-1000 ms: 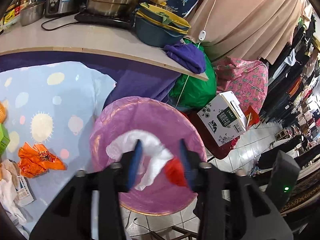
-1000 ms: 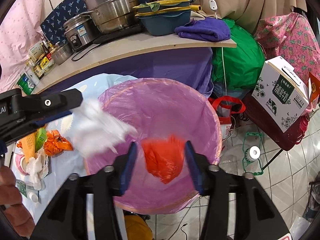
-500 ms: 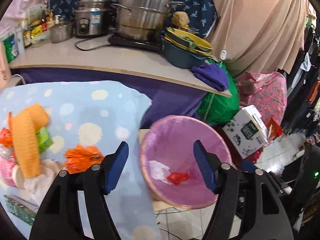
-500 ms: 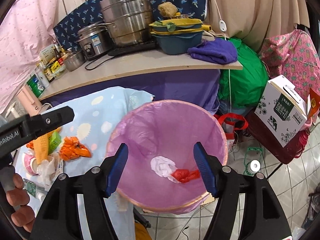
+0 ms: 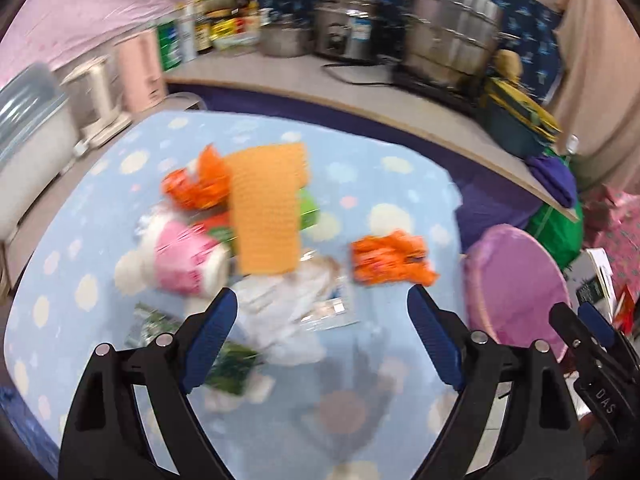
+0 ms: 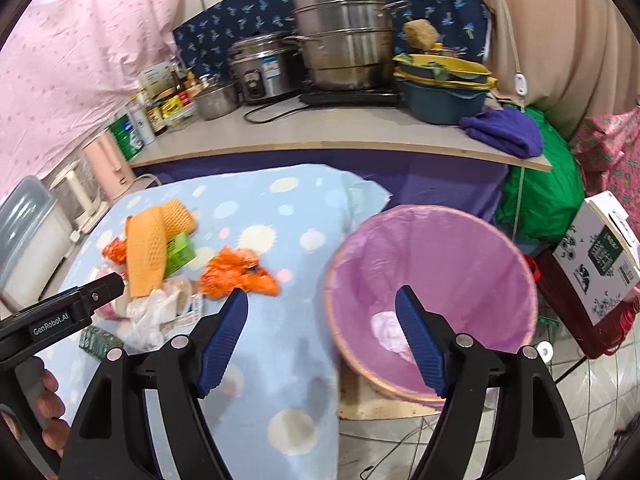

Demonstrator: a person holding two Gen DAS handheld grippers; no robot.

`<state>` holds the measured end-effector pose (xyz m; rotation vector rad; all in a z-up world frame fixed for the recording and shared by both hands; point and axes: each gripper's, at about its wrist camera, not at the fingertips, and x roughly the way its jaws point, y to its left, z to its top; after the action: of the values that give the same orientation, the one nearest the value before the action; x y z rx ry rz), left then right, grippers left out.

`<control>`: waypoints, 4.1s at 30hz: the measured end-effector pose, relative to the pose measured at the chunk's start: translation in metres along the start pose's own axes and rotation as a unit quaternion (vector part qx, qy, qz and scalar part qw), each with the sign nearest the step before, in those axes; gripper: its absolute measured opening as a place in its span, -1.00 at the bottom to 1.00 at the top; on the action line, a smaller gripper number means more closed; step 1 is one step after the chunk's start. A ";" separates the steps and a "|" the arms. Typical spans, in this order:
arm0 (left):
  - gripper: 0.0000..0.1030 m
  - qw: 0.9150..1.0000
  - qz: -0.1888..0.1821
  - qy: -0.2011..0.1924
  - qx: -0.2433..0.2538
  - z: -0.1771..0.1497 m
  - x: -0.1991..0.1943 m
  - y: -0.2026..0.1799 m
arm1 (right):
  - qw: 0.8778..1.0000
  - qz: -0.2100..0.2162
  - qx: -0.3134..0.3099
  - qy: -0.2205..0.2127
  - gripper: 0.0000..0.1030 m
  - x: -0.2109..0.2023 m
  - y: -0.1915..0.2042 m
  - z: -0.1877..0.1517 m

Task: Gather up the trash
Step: 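Move both open tools back over the trash on the table, then grasp the orange foil wrapper with the right tool while the left tool grasps the green carton, then lift and carry the wrapper in the right tool and carton in the left tool over the bin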

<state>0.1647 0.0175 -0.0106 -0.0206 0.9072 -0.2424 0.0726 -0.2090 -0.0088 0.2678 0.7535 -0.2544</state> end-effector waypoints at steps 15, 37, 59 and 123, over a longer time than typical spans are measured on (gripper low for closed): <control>0.74 0.991 0.075 0.021 -0.109 -0.036 0.002 0.118 | 0.997 0.041 -0.056 0.032 0.42 0.076 0.088 -0.003; 0.76 0.985 0.040 0.071 -0.155 -0.045 0.035 0.133 | 0.994 0.041 -0.056 0.089 -0.31 0.172 0.100 0.012; 0.73 0.974 0.038 0.118 -0.192 -0.042 0.073 0.122 | 0.994 0.060 -0.041 0.079 -0.81 0.100 0.077 -0.013; -0.09 0.971 -0.202 0.011 0.125 -0.009 -0.032 -0.142 | 0.993 -0.050 0.102 -0.018 -0.81 -0.026 -0.113 -0.009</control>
<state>0.1107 -0.1127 0.0255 0.0313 0.8836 -0.7377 0.0126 -0.3083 -0.0131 0.4178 0.7077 -0.4308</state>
